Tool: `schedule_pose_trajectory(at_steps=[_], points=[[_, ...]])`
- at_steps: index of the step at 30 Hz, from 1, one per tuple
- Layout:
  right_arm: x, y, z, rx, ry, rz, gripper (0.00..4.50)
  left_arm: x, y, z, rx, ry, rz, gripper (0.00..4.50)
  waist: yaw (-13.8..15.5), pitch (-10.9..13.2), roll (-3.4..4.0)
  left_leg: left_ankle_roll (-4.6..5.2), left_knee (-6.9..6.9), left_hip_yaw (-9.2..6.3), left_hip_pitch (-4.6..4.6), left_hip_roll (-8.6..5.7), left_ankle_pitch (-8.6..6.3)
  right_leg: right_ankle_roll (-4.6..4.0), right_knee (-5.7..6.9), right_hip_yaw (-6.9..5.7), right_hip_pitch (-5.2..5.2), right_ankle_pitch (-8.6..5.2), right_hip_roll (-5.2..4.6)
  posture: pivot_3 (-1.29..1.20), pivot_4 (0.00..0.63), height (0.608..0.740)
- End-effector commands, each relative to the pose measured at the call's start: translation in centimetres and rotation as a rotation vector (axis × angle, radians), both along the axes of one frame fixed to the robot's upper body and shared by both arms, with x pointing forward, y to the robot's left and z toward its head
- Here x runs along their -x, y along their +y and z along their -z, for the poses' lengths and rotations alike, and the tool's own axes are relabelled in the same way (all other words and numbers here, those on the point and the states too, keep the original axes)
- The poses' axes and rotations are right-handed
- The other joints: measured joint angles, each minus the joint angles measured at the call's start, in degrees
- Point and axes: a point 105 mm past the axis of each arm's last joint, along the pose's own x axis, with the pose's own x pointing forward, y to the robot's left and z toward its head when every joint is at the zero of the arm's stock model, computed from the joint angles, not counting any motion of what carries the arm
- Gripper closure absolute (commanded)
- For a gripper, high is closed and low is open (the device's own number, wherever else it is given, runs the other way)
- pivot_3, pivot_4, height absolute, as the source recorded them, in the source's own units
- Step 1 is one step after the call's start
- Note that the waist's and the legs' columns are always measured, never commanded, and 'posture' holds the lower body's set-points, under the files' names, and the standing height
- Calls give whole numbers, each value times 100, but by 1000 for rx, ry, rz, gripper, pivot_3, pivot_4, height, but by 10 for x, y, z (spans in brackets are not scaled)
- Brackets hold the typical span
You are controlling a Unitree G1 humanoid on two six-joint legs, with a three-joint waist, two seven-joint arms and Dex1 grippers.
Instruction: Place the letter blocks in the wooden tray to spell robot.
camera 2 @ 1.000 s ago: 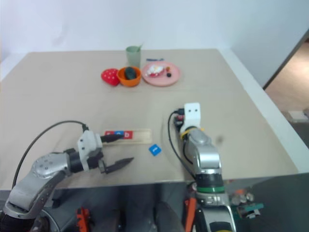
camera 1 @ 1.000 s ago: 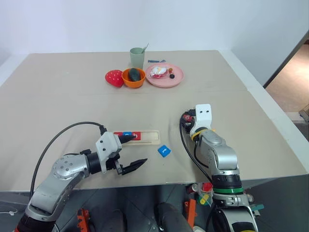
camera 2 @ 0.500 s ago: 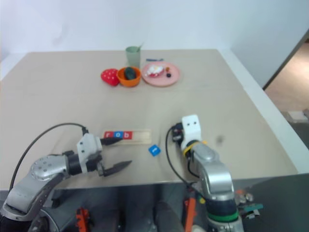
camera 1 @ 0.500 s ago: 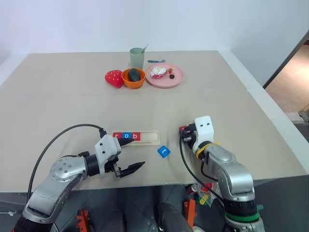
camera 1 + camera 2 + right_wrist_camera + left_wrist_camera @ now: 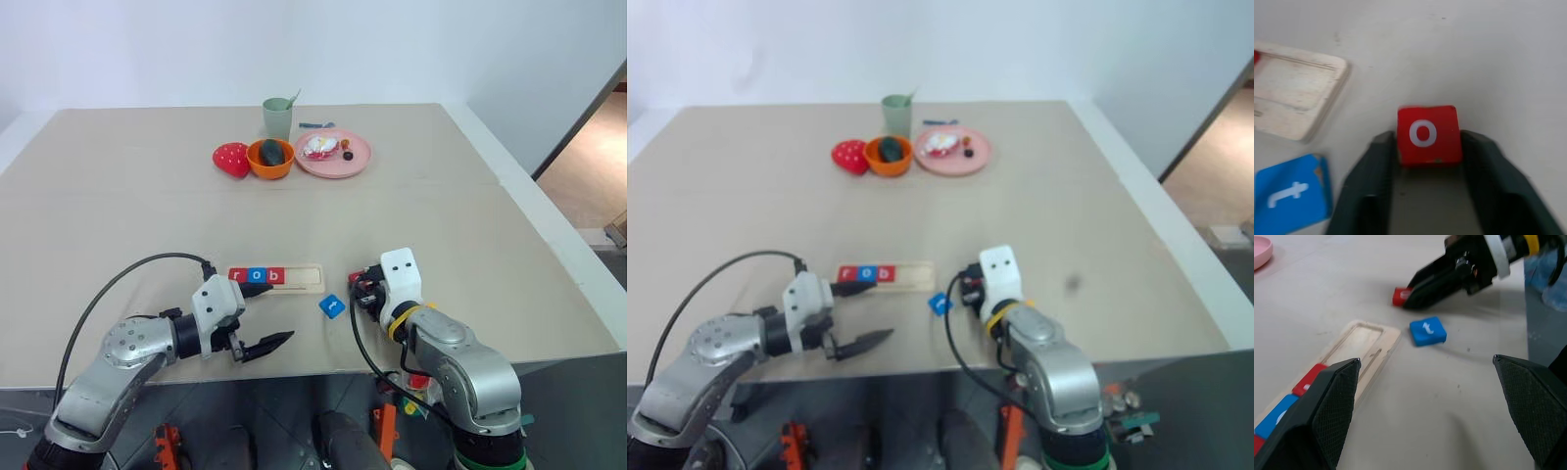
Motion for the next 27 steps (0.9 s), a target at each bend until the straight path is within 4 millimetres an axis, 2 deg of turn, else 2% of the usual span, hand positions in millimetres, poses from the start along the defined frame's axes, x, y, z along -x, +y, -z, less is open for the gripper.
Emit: schedule_pose_trajectory(at_steps=[1,4,7,10,12,15,19,23,27], points=[[-1,-3,-15,-18,-32,-33,1006,1,-3,-9,21,-33,15,0,0,1,1,0,0,0,0,-1,0,0,0,1,0,0,0,0,150,740],[-6,-10,-38,-20,-64,-98,14,2,-5,-9,29,-27,27,0,3,5,6,0,5,5,-5,-8,2,3,-1,8,-1,1,-7,0,150,740],[-15,-18,-58,-22,-70,-190,14,6,-11,-9,34,-19,66,0,1,6,7,0,6,14,-8,-12,1,9,-7,14,-2,5,-12,0,150,740],[-32,-28,-78,37,-110,-340,14,11,-18,-13,64,14,123,0,3,7,7,1,4,15,-9,-12,1,14,-10,13,-3,6,-10,0,150,740],[-37,-31,-71,142,-70,-520,14,14,-20,-9,65,55,162,0,4,8,7,4,0,14,-9,-13,-1,17,-12,11,-2,4,-10,0,150,740],[-34,-30,-56,235,-43,-805,14,16,-19,-3,42,61,201,0,1,10,6,19,-7,16,-5,-11,-10,26,-14,9,-1,3,-7,0,150,740],[-44,-34,-38,292,10,-1052,14,-3,-13,-14,111,-38,105,0,-25,19,18,45,-8,15,-2,-2,-25,25,-12,11,-2,-2,8,0,150,740],[-62,-35,-36,354,-18,-1110,14,-3,-13,-9,132,-75,69,0,-20,27,23,45,-2,19,-5,-3,-25,27,-12,15,-1,3,2,0,150,740],[-68,-35,-37,348,-18,-1140,14,0,-14,-2,114,-73,58,0,6,27,23,44,-2,18,-8,-8,-25,27,-12,17,-1,3,-10,0,150,740]])
